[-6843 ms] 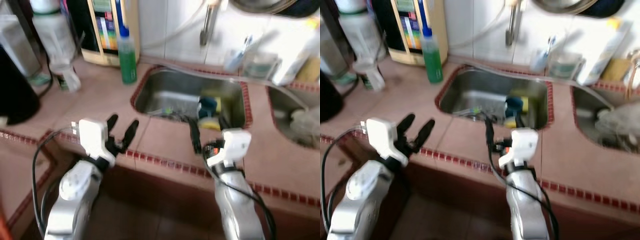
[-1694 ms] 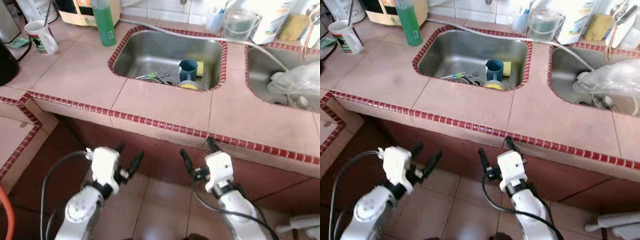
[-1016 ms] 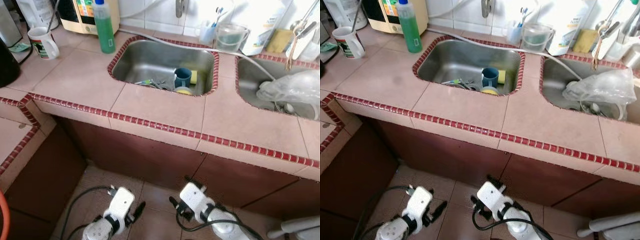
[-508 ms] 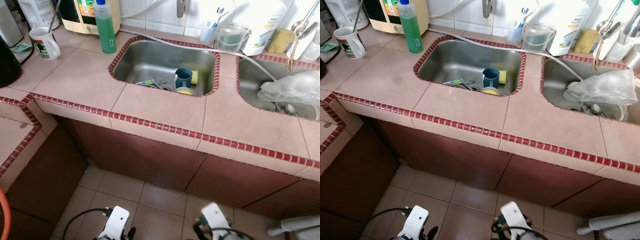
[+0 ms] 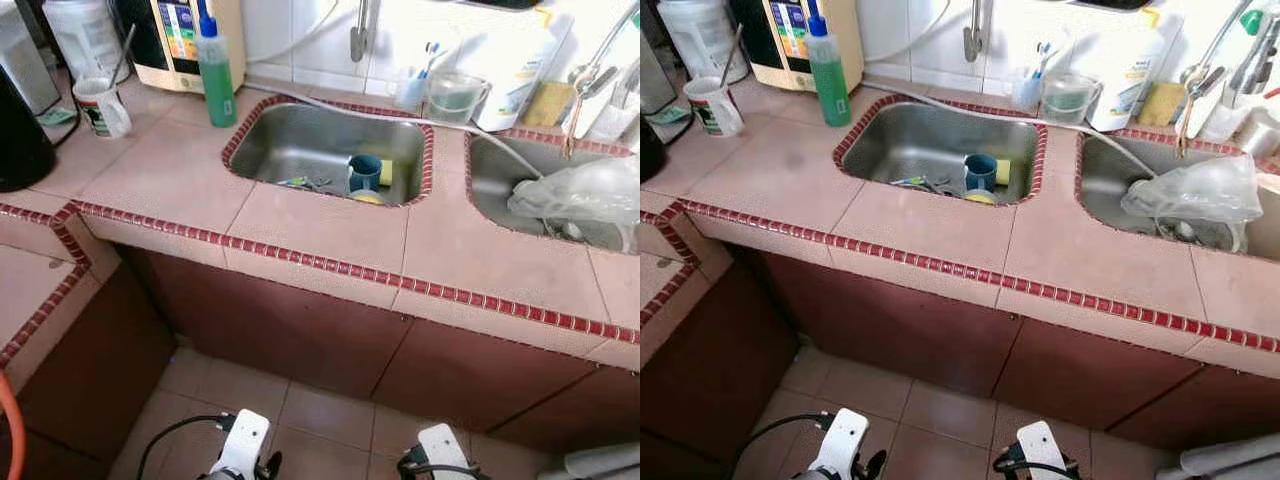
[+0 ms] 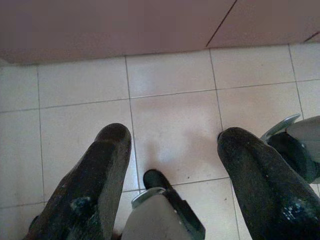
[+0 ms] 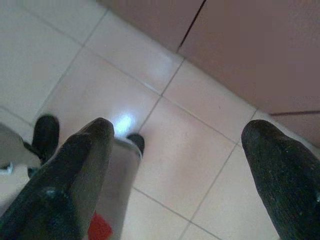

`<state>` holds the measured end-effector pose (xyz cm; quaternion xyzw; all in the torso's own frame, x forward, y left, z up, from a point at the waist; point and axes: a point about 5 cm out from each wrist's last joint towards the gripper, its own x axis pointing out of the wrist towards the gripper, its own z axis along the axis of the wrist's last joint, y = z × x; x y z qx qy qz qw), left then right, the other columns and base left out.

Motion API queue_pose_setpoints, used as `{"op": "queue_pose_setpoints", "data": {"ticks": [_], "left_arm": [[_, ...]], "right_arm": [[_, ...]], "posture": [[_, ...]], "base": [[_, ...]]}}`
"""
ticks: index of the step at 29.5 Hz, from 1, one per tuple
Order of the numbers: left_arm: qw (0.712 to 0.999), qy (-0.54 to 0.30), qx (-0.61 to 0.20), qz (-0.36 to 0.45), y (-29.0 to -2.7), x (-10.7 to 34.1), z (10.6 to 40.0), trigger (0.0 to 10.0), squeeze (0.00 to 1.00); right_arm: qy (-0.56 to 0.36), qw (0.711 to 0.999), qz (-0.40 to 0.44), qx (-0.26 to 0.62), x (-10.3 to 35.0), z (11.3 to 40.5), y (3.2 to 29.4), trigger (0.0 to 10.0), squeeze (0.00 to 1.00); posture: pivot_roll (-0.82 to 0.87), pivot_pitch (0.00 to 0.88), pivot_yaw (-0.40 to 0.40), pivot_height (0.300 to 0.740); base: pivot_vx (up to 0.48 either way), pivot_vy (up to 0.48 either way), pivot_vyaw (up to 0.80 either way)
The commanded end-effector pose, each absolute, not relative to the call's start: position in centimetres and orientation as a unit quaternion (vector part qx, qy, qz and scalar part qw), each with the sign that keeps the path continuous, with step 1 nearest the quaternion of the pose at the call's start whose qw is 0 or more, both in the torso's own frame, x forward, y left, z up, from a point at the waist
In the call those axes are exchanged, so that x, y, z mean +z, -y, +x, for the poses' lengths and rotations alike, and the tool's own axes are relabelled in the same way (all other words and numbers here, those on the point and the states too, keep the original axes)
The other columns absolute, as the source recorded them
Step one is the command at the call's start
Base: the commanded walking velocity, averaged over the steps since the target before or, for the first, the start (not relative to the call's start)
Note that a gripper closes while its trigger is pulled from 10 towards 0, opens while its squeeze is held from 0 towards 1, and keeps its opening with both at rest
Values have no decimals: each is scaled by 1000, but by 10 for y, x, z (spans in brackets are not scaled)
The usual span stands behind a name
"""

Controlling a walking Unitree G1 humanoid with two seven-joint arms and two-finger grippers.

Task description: Kitchen organization

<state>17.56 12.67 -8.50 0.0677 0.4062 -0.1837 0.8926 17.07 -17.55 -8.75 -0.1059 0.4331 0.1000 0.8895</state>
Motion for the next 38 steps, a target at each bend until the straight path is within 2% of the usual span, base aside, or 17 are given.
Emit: {"op": "queue_pose_setpoints", "data": {"ticks": [1,6,17,28,38], "left_arm": [[888,-415,-184,71,-126,-87,173,10000,0],[887,-408,-197,91,-126,-84,180,10000,0],[887,-398,-211,102,-126,-79,189,10000,0],[877,-420,-209,104,-136,-87,173,10000,0],[878,-429,-194,89,-137,-89,171,10000,0]], "right_arm": [[-440,888,-97,91,-89,170,174,10000,0],[-438,886,-98,112,-88,172,165,10000,0],[-455,876,-107,122,-93,163,163,10000,0],[-461,875,-94,115,-96,156,161,10000,0],[-462,874,-93,114,-96,155,162,10000,0]], "posture": [[-128,0,5,740],[-131,0,20,740],[-117,0,34,740],[-110,21,47,740],[-105,26,40,740]], "base": [[0,0,0],[0,0,0],[0,-22,0],[0,-480,0],[0,-424,0]]}}
